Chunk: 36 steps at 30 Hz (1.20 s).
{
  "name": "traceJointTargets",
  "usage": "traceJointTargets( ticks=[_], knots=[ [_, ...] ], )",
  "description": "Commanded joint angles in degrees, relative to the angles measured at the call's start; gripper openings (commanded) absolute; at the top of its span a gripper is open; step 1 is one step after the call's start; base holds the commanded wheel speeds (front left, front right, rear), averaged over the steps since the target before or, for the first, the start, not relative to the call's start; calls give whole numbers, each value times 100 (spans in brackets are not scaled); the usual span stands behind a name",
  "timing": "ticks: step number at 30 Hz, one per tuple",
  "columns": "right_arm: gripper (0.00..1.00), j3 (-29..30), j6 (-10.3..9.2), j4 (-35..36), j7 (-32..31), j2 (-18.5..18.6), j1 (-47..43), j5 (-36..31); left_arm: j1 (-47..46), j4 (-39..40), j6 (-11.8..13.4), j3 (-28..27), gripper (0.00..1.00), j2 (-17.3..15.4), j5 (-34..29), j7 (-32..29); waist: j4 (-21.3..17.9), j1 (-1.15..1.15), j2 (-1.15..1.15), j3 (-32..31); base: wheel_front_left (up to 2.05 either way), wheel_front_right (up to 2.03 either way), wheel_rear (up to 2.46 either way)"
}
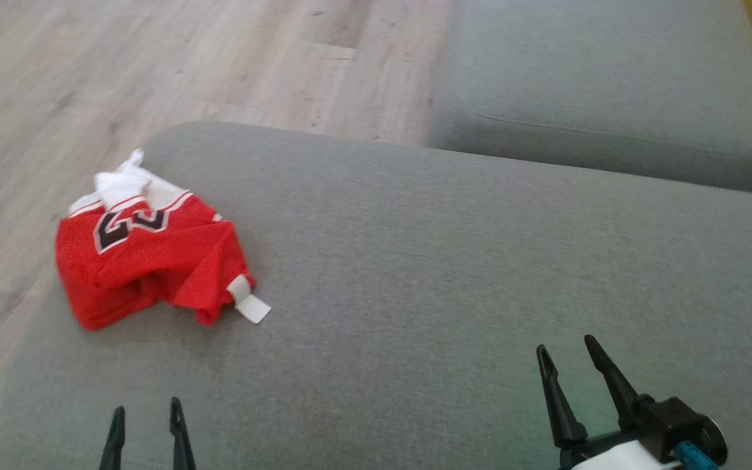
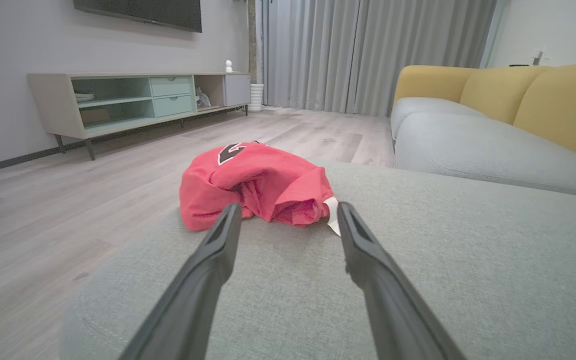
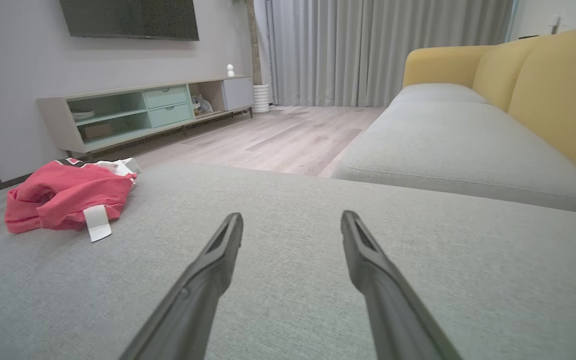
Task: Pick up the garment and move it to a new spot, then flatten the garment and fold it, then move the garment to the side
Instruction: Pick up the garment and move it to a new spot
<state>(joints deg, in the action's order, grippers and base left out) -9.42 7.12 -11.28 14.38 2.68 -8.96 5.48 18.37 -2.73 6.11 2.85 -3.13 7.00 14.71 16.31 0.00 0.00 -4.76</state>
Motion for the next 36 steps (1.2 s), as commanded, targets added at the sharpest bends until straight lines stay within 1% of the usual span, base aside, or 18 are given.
traceJointTargets(
  ticks=[1,7,11,15,17,19,22,24,26,28,31,34,35,36],
  knots=[
    [100,-149,36,153,62,27,159,0,-183,212,32,-220,100,25,-27,29,194,0,0,-33,0,0,0],
    [100,-188,36,137,62,66,91,-43,-151,285,89,-471,100,25,-8,29,350,0,0,25,0,0,0],
    [100,-202,36,129,62,261,98,-84,-365,384,177,-879,100,25,-8,29,361,0,0,278,0,0,0],
    [100,-53,36,299,62,604,303,-145,-1107,577,194,-1222,100,24,-25,29,378,0,0,1032,0,0,0],
    [100,56,36,403,62,792,406,-177,-1649,519,119,-1293,100,-49,-75,29,420,0,0,1432,0,0,0],
    [100,120,36,524,62,1011,490,-217,-2225,282,8,-1281,100,-127,-73,29,448,0,0,1812,0,0,0],
    [100,241,36,702,62,1365,545,-272,-3228,-407,-214,-1173,100,-328,-44,29,503,0,0,2243,0,0,0],
    [100,383,36,848,62,1588,548,-297,-3976,-1019,-303,-1082,100,-480,-48,-140,542,0,0,2498,0,0,0],
    [100,515,36,1011,62,1814,543,-324,-4764,-1718,-347,-1007,100,-621,-51,-526,577,0,0,2729,0,0,0],
    [100,568,36,1148,62,2027,531,-319,-5488,-2507,-387,-891,100,-846,-169,-1003,553,0,0,2948,0,0,0],
    [100,678,36,1358,62,2403,470,-292,-6429,-3653,-449,-818,100,-971,-143,-1740,536,0,0,3279,0,0,0],
    [100,854,36,1597,62,2716,399,-251,-7057,-4689,-402,-914,100,-1045,-5,-2250,453,0,0,3574,0,0,0],
    [100,854,36,1597,62,2716,399,-251,-7057,-4689,-402,-914,100,-1045,-5,-2250,453,0,0,3574,0,0,0],
    [100,955,36,1689,62,2805,397,-221,-7248,-5325,-352,-1046,100,-1058,158,-2589,352,0,0,3684,0,0,0]
  ],
)
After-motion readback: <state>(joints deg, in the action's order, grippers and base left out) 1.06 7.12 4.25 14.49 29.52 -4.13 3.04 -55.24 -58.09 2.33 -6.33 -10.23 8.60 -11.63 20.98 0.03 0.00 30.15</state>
